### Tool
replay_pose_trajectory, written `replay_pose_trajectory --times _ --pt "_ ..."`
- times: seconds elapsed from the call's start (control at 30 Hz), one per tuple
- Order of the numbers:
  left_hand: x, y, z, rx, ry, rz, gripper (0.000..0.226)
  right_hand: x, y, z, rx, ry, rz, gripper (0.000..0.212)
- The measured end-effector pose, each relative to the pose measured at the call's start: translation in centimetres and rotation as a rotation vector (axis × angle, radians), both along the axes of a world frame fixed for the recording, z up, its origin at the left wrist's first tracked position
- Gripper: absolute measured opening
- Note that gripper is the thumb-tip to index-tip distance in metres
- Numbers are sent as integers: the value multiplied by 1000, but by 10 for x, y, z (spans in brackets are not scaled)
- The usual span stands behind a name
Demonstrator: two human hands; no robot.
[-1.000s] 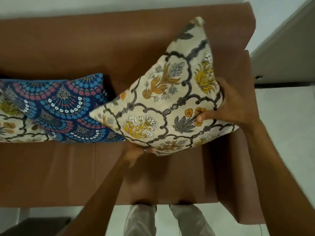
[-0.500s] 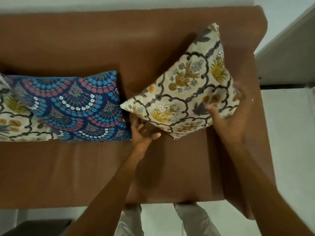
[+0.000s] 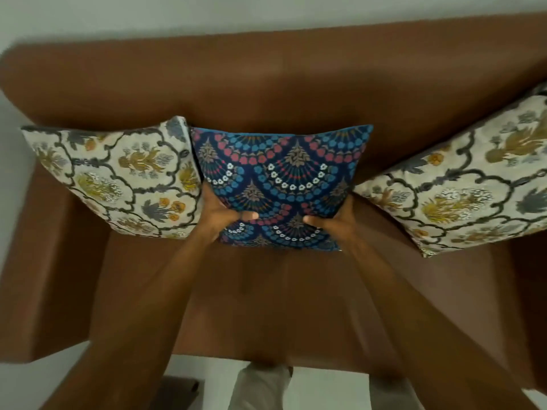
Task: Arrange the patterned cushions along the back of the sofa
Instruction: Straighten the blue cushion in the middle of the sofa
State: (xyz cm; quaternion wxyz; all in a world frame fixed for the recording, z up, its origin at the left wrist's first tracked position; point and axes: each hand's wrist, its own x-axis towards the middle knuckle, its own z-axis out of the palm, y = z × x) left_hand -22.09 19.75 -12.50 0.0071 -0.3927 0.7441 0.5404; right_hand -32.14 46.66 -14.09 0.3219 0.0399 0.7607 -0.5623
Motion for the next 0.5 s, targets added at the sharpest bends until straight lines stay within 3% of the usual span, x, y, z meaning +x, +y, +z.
replay_pose_trajectory --times 0.2,0.3,0.37,0.5 --pt "18 6 5 274 52 66 147 29 13 70 62 185 26 113" --pt "39 32 9 450 108 149 130 23 23 116 199 443 83 110" --pt "39 53 6 599 124 231 116 10 26 131 272 569 153 119" --pt "26 78 -16 768 127 343 107 -20 18 134 413 618 303 129"
